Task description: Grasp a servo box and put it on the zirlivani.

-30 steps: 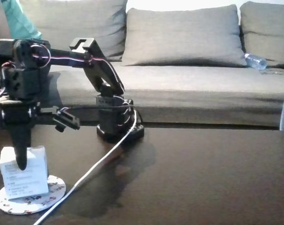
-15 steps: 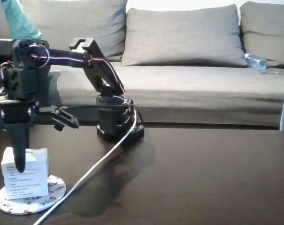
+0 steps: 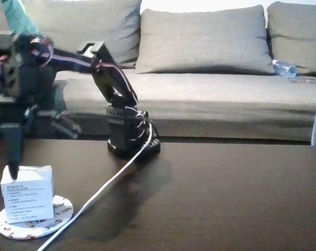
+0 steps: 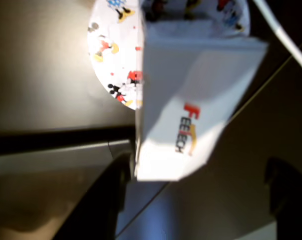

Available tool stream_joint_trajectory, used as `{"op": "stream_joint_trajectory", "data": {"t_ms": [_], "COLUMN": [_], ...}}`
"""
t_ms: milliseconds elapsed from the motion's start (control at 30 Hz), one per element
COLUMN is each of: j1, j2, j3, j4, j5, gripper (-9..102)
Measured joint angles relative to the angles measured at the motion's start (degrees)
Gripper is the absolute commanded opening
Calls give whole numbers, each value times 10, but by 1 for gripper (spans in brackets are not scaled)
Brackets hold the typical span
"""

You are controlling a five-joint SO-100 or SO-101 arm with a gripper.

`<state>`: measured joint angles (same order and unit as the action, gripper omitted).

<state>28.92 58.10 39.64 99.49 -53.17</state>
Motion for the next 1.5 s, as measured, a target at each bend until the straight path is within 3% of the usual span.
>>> {"op": "stream_joint_trajectory", "data": {"t_ms": [133,300,367,733,933,1167,1400,1500], "j1": [-1,-75,-124,-286,-317,-340,-360,-359], "j2": [90,227,274,500,671,966,1312,1319], "j3": [89,238,314,803,1069,1243,1332,1332], "j4": [0,-2,-26,-388,-505,-481,-311,-295], "j5": [4,83,141,328,398,403,403,408], "gripper": [31,6,3,1,0,0,0,0]}}
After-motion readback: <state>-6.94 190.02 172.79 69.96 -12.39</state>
